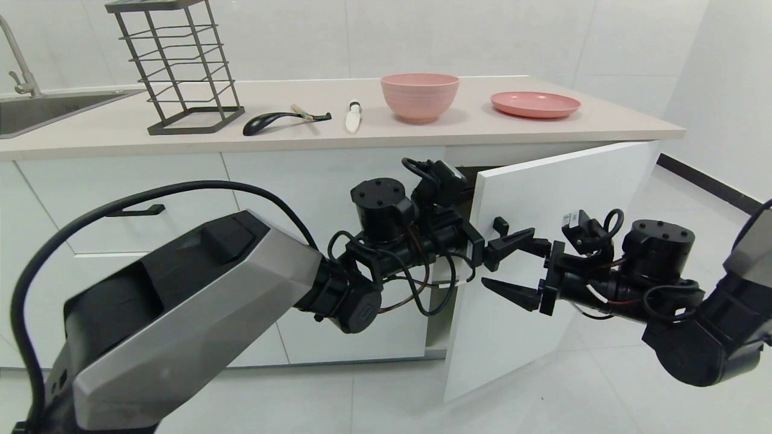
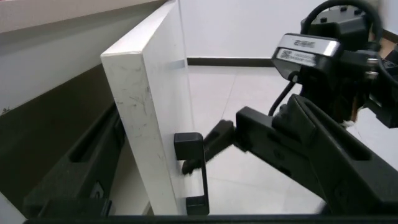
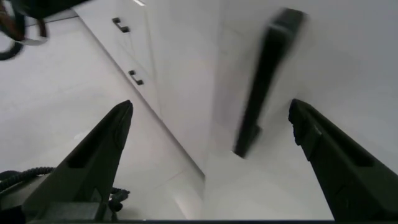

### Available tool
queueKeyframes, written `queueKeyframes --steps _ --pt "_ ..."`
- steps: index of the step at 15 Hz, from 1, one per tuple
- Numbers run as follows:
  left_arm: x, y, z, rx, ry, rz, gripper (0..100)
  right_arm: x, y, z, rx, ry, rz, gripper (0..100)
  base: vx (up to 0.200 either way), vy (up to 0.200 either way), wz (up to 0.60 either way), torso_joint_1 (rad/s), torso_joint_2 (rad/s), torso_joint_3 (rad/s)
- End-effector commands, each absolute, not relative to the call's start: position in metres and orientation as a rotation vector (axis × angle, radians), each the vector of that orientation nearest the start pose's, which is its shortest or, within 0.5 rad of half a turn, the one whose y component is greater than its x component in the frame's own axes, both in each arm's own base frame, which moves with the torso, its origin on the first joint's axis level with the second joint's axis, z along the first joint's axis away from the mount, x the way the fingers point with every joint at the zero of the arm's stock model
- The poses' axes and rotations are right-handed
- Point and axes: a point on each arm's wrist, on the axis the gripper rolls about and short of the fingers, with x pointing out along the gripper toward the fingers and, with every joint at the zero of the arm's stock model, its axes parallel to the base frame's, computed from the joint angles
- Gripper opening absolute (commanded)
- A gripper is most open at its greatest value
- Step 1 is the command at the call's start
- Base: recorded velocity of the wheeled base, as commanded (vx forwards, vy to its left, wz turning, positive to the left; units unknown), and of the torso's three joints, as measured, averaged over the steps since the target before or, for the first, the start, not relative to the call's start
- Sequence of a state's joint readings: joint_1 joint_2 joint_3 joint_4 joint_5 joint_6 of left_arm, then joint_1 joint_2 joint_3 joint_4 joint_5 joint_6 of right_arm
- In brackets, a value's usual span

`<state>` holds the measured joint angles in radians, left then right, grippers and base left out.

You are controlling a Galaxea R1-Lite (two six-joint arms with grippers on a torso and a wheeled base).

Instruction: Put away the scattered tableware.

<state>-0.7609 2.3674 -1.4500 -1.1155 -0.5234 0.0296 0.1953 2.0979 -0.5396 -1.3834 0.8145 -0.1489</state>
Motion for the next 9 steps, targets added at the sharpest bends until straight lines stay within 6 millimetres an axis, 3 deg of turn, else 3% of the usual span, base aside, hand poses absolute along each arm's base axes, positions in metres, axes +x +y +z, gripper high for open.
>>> queueKeyframes --steps 1,6,8,9 --pt "0.339 -0.338 0.137 0.000 -0.233 -1.278 100 0.317 0.072 0.066 -0.080 0.104 0.987 100 0.000 0.000 0.00 0.000 0.00 0.000" --pt "0.337 -0.342 0.140 -0.003 -0.237 -1.279 100 0.314 0.062 0.070 -0.083 0.099 0.959 100 0.000 0.000 0.00 0.000 0.00 0.000" --pt "0.337 -0.341 0.142 -0.003 -0.240 -1.276 100 0.298 0.060 0.082 -0.103 0.074 0.956 100 0.000 0.000 0.00 0.000 0.00 0.000" --pt "0.334 -0.342 0.146 -0.005 -0.245 -1.278 100 0.279 0.057 0.093 -0.114 0.052 0.953 100 0.000 0.000 0.00 0.000 0.00 0.000"
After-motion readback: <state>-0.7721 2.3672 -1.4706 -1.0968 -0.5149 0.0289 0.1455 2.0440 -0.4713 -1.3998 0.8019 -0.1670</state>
